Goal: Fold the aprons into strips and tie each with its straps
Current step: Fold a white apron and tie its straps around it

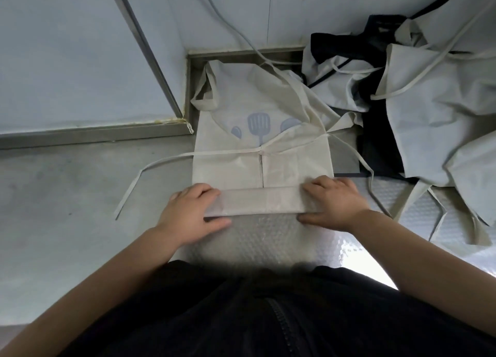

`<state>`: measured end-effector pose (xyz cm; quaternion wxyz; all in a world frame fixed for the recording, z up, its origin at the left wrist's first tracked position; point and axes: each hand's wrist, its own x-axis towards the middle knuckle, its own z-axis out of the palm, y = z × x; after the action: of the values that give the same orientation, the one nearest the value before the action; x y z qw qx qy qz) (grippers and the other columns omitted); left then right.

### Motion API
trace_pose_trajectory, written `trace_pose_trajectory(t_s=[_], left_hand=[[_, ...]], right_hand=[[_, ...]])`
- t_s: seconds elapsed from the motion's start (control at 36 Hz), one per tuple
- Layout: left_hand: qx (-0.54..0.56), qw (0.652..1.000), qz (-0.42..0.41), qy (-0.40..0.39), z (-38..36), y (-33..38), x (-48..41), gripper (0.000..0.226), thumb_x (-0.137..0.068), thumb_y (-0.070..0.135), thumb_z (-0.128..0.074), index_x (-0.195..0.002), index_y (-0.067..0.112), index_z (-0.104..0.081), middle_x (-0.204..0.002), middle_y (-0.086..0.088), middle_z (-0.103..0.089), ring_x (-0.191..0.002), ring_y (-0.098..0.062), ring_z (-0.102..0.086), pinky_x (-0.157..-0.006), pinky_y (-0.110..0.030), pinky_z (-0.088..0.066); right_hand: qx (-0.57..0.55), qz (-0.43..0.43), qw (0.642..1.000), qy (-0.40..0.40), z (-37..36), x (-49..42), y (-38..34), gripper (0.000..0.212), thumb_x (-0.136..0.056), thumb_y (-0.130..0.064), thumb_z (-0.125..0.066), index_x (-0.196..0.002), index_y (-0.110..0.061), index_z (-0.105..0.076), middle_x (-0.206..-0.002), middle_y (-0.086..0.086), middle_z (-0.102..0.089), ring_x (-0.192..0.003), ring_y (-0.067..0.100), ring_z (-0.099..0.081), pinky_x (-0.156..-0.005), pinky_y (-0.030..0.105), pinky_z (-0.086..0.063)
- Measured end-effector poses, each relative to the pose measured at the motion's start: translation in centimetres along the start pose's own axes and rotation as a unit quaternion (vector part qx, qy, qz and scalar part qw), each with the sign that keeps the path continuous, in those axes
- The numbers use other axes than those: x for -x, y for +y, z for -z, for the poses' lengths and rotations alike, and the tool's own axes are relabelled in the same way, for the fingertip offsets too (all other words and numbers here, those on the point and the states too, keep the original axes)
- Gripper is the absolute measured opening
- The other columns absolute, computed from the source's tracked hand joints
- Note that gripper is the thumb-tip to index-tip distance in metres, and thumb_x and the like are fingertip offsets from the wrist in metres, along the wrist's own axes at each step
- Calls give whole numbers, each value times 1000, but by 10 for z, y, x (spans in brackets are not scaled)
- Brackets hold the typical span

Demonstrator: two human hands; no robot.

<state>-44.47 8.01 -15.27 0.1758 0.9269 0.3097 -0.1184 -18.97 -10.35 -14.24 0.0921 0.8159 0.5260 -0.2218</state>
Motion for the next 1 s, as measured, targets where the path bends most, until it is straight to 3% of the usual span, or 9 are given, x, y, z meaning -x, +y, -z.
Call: trace_pose_trajectory(t_s=[0.14,0.28,0.47,0.61,0.67,0.72,0.83,0.92,1.0], left_hand=[[109,992,57,13,12,-7,-19,64,-63,68,-44,-112,33,-66,-113,13,-63,-110,-18,-56,-95,-33,-42],[308,940,145,-16,34,-10,-36,10,-83,33,-71,-91,28,-71,-74,18,-65,-64,2,-57,-53,-12,-39],[378,889,248,71,21,-20,-51,19,-87,29,-66,-96,12,-64,-96,-4,-68,-90,-23,-63,-78,-35,-48],[250,923,275,104,14,-6,-53,21,-91,27,-57,-104,9,-57,-103,-10,-62,-91,-27,-55,-73,-31,-38],[203,935,264,120,14,1,-51,33,-91,21,-57,-121,9,-51,-121,-15,-52,-109,-32,-49,-86,-36,-38],[132,957,219,140,12,3,-46,44,-91,15,-56,-134,13,-46,-131,-15,-44,-120,-35,-41,-97,-41,-36],[-8,991,19,131,6,-3,-40,51,-81,-4,-57,-128,16,-57,-130,-9,-54,-114,-37,-48,-93,-44,-38],[-84,994,45,44,4,1,-34,50,-98,22,-40,-147,25,-31,-155,3,-24,-140,-26,-20,-113,-46,-7],[-112,990,81,-9,-1,9,-31,64,-97,54,-22,-151,28,-3,-159,9,5,-144,-23,16,-111,-49,15]], right_hand=[[-114,-32,993,26,25,-20,4,52,-85,-66,-43,-108,-23,-63,-108,4,-66,-106,26,-57,-83,31,-39],[-233,-120,965,-1,38,-30,13,70,-72,-72,-57,-121,-22,-51,-117,1,-58,-111,24,-54,-87,32,-43],[-375,-154,913,50,31,-34,23,61,-75,-43,-75,-125,-20,-48,-117,-3,-53,-98,16,-50,-75,26,-40],[-294,-174,930,138,20,-34,21,42,-91,-29,-60,-128,-11,-51,-129,14,-48,-115,33,-47,-92,36,-39],[-202,-131,954,176,16,-31,16,33,-94,-29,-54,-115,-6,-63,-124,19,-53,-111,39,-49,-94,37,-35],[-139,-66,971,182,9,-28,10,51,-91,-48,-40,-106,-9,-70,-121,17,-58,-107,41,-53,-96,41,-31],[0,-39,999,31,-4,-23,5,84,-83,-77,-14,-149,-26,-19,-156,-1,-14,-142,26,-8,-113,48,11],[15,-48,999,-9,-4,-27,4,84,-86,-74,-16,-151,-24,2,-158,-2,5,-144,25,3,-113,51,15],[11,-46,999,-18,0,-33,2,82,-89,-70,-19,-151,-21,2,-158,2,7,-144,27,1,-116,47,9]])
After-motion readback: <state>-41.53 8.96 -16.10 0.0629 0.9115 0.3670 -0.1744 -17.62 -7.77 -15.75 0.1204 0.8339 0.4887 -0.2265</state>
